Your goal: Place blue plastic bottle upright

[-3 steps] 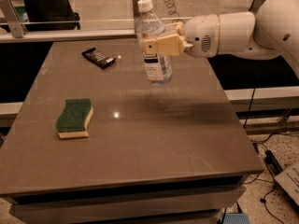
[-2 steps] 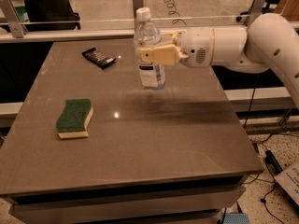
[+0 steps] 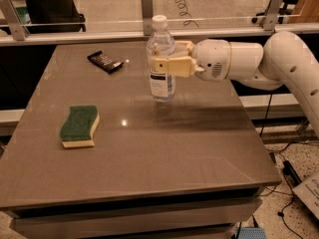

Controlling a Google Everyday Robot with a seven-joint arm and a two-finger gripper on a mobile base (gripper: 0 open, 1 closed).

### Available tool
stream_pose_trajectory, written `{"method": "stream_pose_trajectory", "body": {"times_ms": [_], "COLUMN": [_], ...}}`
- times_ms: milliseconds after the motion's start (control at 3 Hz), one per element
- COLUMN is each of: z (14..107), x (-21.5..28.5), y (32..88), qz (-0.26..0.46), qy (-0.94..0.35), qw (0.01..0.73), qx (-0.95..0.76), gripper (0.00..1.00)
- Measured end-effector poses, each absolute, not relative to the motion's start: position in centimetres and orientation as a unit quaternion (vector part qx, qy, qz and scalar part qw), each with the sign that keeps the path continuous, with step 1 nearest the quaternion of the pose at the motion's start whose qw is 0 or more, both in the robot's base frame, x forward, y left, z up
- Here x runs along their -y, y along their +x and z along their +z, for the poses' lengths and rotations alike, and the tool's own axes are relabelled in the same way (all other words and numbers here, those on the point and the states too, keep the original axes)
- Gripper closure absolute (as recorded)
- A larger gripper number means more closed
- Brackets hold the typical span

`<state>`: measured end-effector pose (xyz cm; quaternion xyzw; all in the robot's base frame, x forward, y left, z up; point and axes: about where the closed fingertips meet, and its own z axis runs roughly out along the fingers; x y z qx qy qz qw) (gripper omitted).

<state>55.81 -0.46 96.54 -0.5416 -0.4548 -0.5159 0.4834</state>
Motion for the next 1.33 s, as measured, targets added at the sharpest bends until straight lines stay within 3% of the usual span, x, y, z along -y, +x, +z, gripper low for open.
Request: {"method": "stream_pose_trajectory", "body": {"times_ms": [1333], "z": [91.7], "x": [1.5], "y": [56.5], "qz": [-0.494], "qy": [-0.541], "qw": [0.514], "qx": [0.447], "gripper": [1.0]}}
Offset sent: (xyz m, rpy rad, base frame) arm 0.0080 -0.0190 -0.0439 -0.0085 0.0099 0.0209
